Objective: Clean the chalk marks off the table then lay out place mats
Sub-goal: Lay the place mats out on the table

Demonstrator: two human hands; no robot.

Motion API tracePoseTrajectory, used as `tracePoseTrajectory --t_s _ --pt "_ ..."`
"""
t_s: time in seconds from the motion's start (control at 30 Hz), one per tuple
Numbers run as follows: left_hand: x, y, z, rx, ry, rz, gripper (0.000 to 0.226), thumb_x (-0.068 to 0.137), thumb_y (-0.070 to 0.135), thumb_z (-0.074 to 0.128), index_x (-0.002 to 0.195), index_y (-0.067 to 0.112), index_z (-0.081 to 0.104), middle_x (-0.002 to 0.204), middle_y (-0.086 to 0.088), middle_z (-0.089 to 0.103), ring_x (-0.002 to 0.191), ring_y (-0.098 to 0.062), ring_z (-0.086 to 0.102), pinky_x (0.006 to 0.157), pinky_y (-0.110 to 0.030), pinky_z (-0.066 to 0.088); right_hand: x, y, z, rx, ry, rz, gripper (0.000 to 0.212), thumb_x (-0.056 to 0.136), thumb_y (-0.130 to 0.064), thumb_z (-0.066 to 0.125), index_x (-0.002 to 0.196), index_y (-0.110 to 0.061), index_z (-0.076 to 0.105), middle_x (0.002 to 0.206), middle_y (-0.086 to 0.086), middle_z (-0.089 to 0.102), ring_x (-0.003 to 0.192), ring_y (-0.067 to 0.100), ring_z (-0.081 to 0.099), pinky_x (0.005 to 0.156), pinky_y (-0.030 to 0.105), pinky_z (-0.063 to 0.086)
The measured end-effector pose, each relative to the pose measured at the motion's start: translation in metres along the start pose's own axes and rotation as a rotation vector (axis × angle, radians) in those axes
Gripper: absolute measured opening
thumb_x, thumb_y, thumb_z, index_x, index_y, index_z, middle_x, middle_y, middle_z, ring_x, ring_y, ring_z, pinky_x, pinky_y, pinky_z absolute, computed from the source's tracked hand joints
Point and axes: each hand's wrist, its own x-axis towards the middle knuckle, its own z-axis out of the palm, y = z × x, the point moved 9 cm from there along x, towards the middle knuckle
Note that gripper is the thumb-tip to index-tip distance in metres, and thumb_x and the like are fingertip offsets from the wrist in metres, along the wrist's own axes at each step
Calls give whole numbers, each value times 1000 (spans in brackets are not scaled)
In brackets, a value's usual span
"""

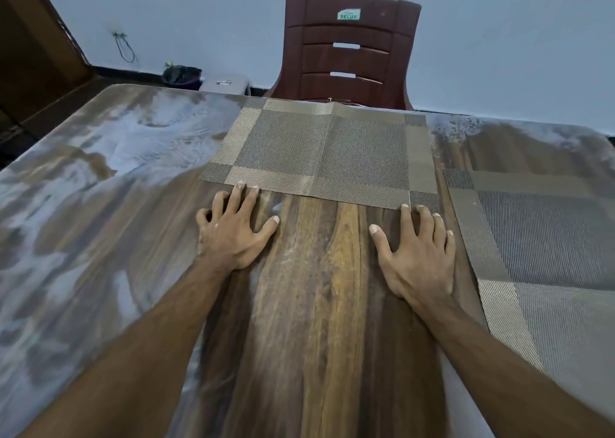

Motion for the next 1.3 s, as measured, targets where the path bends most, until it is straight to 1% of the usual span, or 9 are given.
tracePoseTrajectory --t_s 0.17,0.33,0.53,0.6,0.73,0.93,1.1,1.2,1.3 --pt "-2 1 -3 -31 42 5 77 84 79 21 146 35 33 160 8 23 142 -21 22 108 -52 20 0 -1 -2 0 10 10 81 92 -73 23 153 -20 33 158 9 29 149 28 19 122 49 11" --pt "0 1 -1 13 33 8 78 84 80 18 147 36 30 161 8 21 141 -22 22 106 -51 21 2 0 2 -17 -15 -2 85 91 -75 19 154 -19 30 157 15 26 149 30 16 122 53 9" --pt "2 0 2 40 11 10 80 83 81 13 150 37 25 163 8 16 143 -22 18 106 -51 20 3 0 4 -53 -33 -10 86 91 -77 18 157 -22 22 161 13 23 151 30 12 121 54 9" --pt "1 -1 2 32 23 7 81 84 81 15 150 36 24 163 6 16 143 -22 19 107 -52 20 1 -1 2 -22 -20 -7 84 91 -76 20 156 -22 24 160 13 23 151 29 12 122 53 9" --pt "-1 0 -4 -21 78 11 78 85 79 22 146 32 33 158 4 27 142 -22 23 108 -51 22 1 -1 -2 10 -17 -1 83 91 -74 21 154 -21 30 161 11 23 151 28 12 122 53 8" --pt "2 -2 2 12 41 5 81 84 81 16 149 35 28 162 5 20 144 -23 20 107 -51 20 1 -2 0 -17 -36 -16 83 92 -74 18 156 -22 25 163 9 21 152 27 10 122 53 7" --pt "1 -2 0 -6 54 2 80 84 80 20 148 33 31 162 5 22 144 -21 21 108 -50 20 1 -2 -1 7 -10 -15 82 92 -74 22 155 -22 27 162 12 22 151 28 12 122 53 9" --pt "-6 -1 -6 -25 75 -22 72 88 74 31 145 30 38 160 -1 26 143 -23 24 109 -50 22 -1 -2 -3 38 33 -10 79 94 -71 26 154 -20 30 159 15 26 149 31 18 122 52 11" --pt "-25 8 -21 24 79 -27 61 95 60 37 143 23 45 156 -8 32 139 -27 30 106 -49 27 -5 -5 -13 110 34 -46 73 96 -64 34 150 -14 36 152 17 33 144 32 26 120 50 18"
